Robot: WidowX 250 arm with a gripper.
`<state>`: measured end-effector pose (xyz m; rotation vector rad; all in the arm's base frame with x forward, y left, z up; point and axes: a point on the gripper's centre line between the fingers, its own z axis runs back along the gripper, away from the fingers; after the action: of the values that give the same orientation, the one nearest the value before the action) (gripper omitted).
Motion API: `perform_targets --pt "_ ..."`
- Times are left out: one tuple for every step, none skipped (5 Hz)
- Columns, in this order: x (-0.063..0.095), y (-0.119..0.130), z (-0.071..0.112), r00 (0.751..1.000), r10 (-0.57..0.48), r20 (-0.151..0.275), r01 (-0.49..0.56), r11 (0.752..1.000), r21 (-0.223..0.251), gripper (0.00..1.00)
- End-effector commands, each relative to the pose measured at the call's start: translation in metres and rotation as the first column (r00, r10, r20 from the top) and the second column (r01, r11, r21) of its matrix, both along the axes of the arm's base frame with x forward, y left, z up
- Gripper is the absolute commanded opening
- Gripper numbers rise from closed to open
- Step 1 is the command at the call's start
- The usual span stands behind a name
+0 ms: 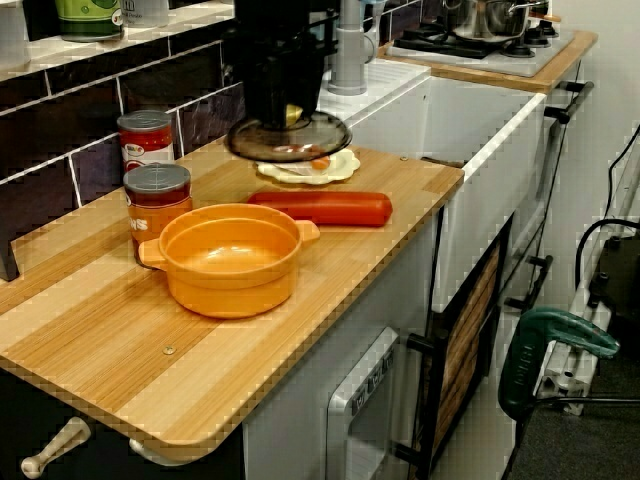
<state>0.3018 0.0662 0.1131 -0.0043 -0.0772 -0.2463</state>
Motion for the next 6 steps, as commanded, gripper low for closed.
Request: perform_targets --pt "0.019 -0.026 0.002 0.998 0.016 0.066 -0.016 1.000 0.007 0.00" --pt "0.035 -0.028 -0.009 0.996 0.050 0.069 -0.050 0.999 0.005 0.00" --pt "0.052 -0.027 -0.018 0.994 0.085 0.066 -0.085 0.996 -0.003 0.00" --pt "0.066 -0.028 -0.021 0.988 0.119 0.096 -0.118 0.993 -0.015 0.00" --pt "0.077 -0.026 -0.022 0.981 0.153 0.117 -0.154 0.988 0.000 0.00" --pt "0.078 -0.021 -0.023 0.976 0.184 0.118 -0.183 0.983 -0.014 0.00"
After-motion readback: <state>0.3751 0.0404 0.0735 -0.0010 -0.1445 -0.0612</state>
